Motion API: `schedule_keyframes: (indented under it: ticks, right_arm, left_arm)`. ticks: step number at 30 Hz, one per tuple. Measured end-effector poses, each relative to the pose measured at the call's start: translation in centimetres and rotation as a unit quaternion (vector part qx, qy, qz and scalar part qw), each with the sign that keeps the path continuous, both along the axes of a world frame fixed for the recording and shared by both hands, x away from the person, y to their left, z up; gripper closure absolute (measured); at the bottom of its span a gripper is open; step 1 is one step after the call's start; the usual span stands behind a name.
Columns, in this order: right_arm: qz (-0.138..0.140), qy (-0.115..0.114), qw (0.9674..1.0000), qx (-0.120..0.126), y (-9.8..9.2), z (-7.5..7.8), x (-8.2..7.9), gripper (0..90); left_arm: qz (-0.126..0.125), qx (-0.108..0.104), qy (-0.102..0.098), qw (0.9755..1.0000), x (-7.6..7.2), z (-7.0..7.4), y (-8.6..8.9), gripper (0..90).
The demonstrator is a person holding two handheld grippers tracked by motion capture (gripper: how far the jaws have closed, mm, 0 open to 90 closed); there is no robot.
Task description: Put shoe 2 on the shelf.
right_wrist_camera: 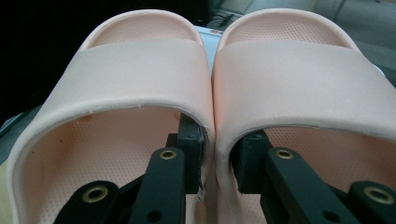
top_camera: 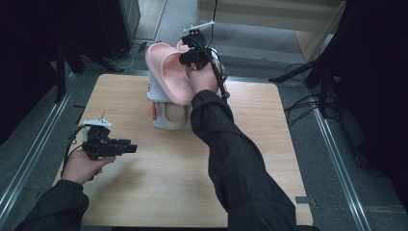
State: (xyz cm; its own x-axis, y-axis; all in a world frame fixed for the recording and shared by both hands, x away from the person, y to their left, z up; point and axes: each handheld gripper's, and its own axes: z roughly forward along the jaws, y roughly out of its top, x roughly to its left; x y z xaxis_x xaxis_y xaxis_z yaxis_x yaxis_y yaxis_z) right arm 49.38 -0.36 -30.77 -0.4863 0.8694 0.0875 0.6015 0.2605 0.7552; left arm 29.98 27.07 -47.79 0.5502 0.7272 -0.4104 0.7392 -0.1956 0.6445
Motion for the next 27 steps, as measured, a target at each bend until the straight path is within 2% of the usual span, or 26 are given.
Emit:
schedule_keyframes:
  ticks: [2, 6, 11, 17, 22, 27]
  right_arm:
    - [-0.015, 0.005, 0.9999, -0.004, 0.3, -0.4, 0.7, 76.7]
    - [-0.055, -0.004, 0.9982, -0.025, 1.2, -1.0, 1.5, 76.6]
    - [-0.1, -0.001, 0.9948, -0.02, 2.0, -1.5, 2.1, 76.6]
    - [-0.122, -0.003, 0.9922, -0.022, 3.0, -1.7, 2.9, 76.4]
    - [-0.139, 0.001, 0.9902, -0.002, 2.9, -1.9, 3.4, 75.8]
    - [-0.15, 0.006, 0.9886, -0.004, 2.9, -2.4, 3.7, 75.4]
  left_arm:
    - [-0.005, 0.001, -0.002, 1.0, 0.2, 0.0, -0.2, 50.4]
    - [-0.013, -0.006, -0.003, 0.9999, 0.6, 0.1, -0.6, 50.5]
    - [-0.024, -0.003, -0.003, 0.9997, 1.2, 0.1, -1.1, 50.4]
    - [-0.03, -0.005, -0.005, 0.9995, 1.5, 0.2, -1.5, 50.5]
    - [-0.032, -0.002, -0.004, 0.9995, 1.6, 0.1, -1.6, 50.5]
    - [-0.031, -0.003, -0.002, 0.9995, 1.6, 0.1, -1.5, 50.5]
